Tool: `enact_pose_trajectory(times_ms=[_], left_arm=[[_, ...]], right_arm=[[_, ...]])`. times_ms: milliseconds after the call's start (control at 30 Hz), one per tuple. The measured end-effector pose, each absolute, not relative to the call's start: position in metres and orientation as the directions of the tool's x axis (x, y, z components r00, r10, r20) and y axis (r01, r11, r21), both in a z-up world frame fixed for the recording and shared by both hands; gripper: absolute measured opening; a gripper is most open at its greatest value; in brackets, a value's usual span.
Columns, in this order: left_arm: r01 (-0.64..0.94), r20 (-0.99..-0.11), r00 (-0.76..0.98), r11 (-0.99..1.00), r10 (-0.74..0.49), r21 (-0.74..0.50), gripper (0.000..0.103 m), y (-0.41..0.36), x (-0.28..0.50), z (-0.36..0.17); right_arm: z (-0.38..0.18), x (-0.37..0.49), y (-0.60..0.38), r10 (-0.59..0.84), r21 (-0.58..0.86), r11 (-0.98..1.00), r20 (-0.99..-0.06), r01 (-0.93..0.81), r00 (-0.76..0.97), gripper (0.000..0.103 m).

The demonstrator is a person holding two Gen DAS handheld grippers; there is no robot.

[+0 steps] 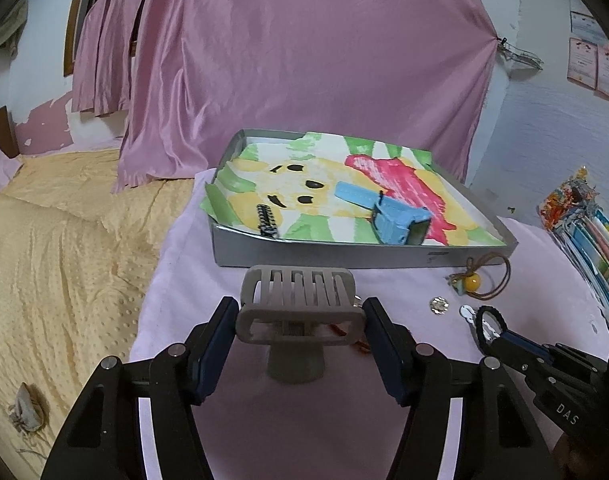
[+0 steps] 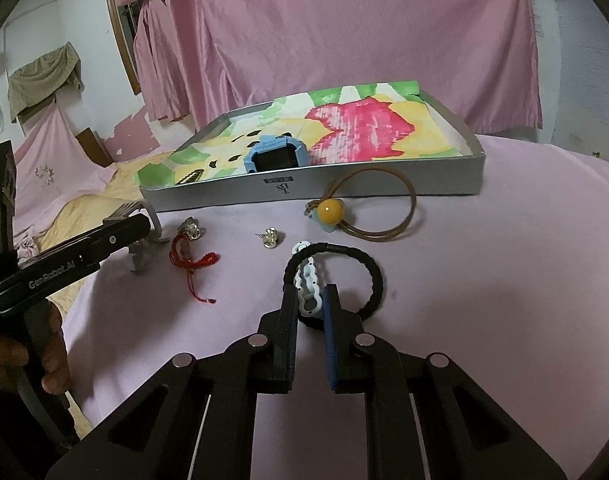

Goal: Organize jewelry
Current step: 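Carry the hair band with the right tool while the left tool carries the grey stand over the tray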

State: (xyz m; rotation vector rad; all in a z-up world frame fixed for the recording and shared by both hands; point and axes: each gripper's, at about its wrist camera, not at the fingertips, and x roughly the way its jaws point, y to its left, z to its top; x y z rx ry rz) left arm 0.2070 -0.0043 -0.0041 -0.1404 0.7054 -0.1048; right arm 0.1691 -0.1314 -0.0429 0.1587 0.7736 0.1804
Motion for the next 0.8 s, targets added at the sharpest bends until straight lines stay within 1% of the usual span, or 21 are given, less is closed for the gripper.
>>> enact_pose_trajectory(times_ms=[300,633,800], left_arm=[[0.083,-0.628,0.758,0.981,-0.176,-0.175,0.061,-0.017,0.194,-0.001],[0.098,-0.633,0.751,0.979,-0.190,-0.178,0.061,-0.024,0.184,-0.001],[0.104,-0.637,0.745,0.978,-0.197,-0.180,0.061,-0.027,0.183,-0.002]], right_arm=[[-0.041,0.159,-0.140,0.219,0.214,0.972,-0.666,-0.099,0.713,0.011],[-0.047,0.156,-0.140,0.255,0.242,0.963,-0.674,-0.118,0.694,0.011],[-0.046,0.155,-0.144,0.252,0.248,0.962,-0.670,-0.109,0.698,0.015]])
